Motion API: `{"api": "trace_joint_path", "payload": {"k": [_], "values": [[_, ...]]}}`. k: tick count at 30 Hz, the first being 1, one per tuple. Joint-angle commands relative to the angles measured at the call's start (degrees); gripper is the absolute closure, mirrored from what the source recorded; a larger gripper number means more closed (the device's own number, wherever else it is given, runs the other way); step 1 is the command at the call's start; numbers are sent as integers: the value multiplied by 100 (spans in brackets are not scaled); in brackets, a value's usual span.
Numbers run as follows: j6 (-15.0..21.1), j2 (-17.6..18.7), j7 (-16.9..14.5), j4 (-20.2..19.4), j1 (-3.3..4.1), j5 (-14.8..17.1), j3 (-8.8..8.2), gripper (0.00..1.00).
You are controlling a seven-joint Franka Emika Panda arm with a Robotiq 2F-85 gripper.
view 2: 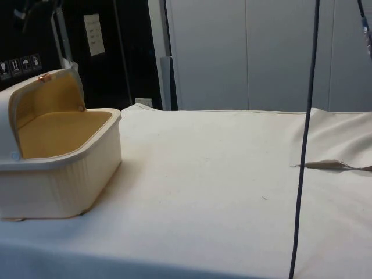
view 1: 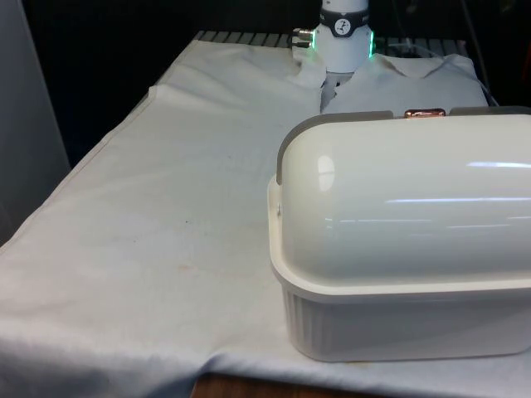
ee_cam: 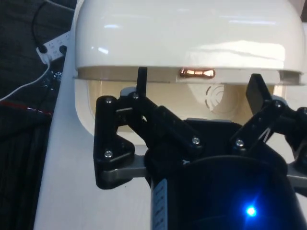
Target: Open the lid, then close it.
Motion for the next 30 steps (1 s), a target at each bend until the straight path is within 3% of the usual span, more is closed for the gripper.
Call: {"api": "trace_joint_path", "payload": {"k": [1, 5, 14, 15, 17, 22, 23, 24, 25, 30], "values": [[6, 69, 6, 74, -6, 6, 0, 0], [17, 332, 6, 355, -6, 0, -34, 0], [46, 636, 17, 561, 29, -120, -109, 0], [23, 625, -23, 550, 0, -80, -63, 0], [80, 676, 40, 556, 40, -201, -115, 0], [103, 710, 74, 544, 46, -281, -115, 23], [109, 710, 80, 539, 46, -298, -115, 33], [52, 699, 11, 544, 11, -229, -63, 38], [109, 716, 80, 539, 52, -304, -115, 38], [115, 722, 86, 533, 52, -315, -120, 63]]}}
